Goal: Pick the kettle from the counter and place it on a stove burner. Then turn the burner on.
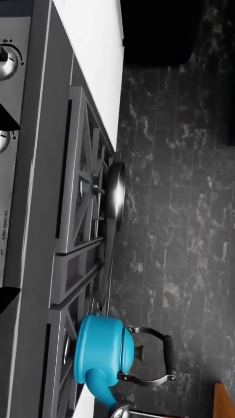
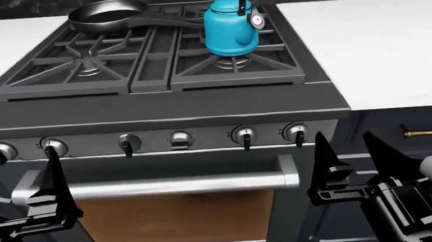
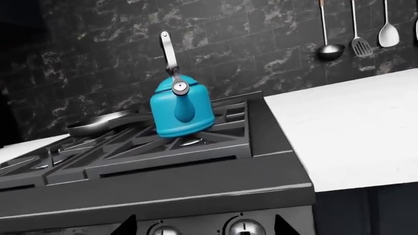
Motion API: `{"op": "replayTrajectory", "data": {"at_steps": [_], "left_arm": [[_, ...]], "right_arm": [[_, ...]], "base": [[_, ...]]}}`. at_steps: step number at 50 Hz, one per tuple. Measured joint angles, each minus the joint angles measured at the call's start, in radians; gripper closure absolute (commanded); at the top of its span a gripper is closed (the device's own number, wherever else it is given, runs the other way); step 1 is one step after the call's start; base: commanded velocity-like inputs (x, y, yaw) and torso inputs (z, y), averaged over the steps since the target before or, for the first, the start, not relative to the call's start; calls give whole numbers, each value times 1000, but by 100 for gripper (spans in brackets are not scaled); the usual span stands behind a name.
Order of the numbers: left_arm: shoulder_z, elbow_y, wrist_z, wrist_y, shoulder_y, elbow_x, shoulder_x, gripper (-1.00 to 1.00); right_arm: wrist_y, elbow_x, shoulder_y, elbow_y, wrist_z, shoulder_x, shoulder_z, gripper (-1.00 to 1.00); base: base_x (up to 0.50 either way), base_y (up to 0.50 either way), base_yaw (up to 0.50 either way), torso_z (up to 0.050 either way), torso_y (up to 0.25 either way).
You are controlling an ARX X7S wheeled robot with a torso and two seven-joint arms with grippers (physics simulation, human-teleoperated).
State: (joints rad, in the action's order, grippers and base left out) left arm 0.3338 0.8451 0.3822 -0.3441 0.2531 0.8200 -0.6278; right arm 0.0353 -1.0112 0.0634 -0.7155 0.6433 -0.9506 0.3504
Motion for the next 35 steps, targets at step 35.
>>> {"op": "replayTrajectory", "data": {"at_steps": [35], "left_arm": [[-10, -14, -4, 15, 7, -8, 6, -100]], "right_arm": [[-2, 3, -8, 27, -9, 20, 12, -100]], "base": [[0, 0, 0, -31, 0]]}}
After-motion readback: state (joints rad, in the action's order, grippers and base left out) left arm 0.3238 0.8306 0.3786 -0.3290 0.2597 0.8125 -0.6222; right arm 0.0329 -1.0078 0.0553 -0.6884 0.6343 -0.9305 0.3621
